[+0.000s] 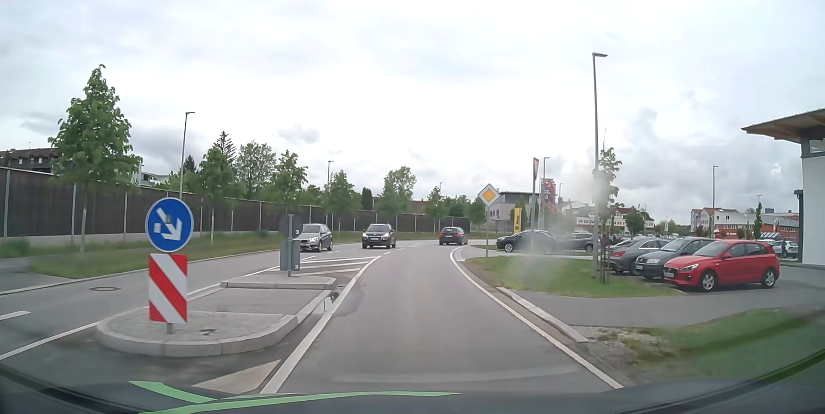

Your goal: Follow the waypoints while adhering to traffic rules and regulations

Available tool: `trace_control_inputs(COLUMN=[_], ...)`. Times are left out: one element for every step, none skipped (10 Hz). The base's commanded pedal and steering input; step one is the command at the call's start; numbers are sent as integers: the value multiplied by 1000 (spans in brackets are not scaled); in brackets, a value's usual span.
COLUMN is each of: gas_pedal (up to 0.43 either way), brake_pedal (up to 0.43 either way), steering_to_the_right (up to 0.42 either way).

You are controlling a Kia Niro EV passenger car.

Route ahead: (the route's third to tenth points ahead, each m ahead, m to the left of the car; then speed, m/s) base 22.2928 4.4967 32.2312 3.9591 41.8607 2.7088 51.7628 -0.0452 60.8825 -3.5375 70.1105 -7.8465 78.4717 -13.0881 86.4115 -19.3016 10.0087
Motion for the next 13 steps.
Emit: trace_control_inputs(gas_pedal=[220, 209, 209, 209, 209, 209, 209, 209, 209, 209, 209, 209, 209], brake_pedal=[0, 0, 0, 0, 0, 0, 0, 0, 0, 0, 0, 0, 0], steering_to_the_right=[10, 8, 4, 2, 1, 1, 1, 1, 1, 1, 2, 4, 9])
